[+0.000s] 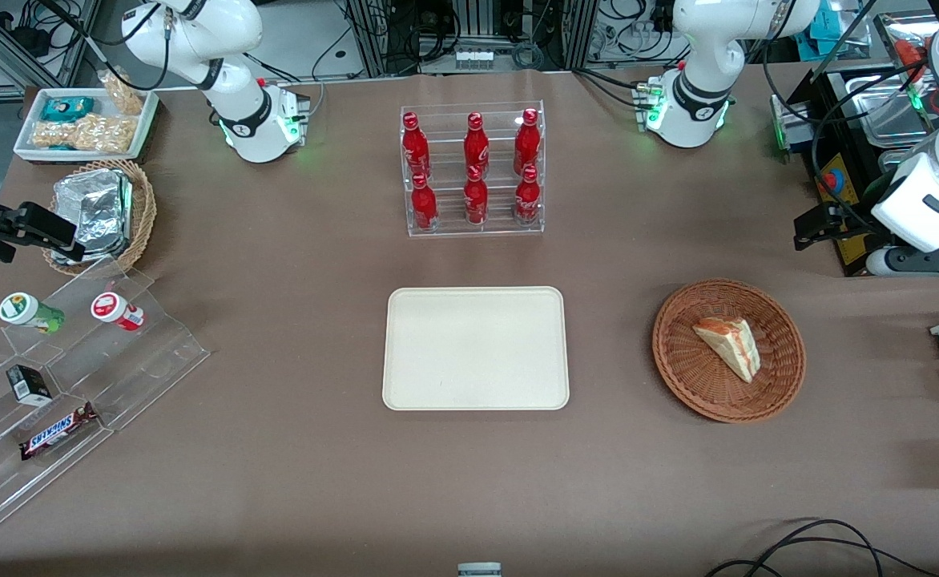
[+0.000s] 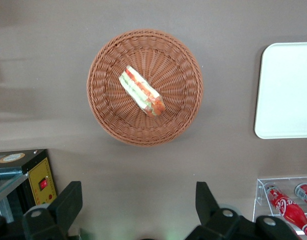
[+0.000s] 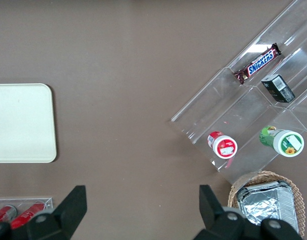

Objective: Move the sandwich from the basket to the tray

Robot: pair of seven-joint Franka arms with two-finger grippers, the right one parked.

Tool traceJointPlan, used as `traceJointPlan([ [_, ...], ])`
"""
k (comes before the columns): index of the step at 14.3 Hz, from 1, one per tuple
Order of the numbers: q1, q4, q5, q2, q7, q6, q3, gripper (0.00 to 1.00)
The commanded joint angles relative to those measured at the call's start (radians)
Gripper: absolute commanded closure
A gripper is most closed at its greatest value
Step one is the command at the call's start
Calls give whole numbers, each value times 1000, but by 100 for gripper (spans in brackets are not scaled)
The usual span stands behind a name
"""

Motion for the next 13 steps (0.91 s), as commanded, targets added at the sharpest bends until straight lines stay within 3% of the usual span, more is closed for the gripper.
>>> traceJointPlan([
  [1, -7, -2, 14, 13, 7, -15, 2, 0],
  [6, -1, -37, 17, 117, -6, 77, 5, 0],
  [9, -3, -166, 17, 145, -45, 253, 7, 0],
  [13, -1, -356, 16, 145, -246, 501, 7, 0],
])
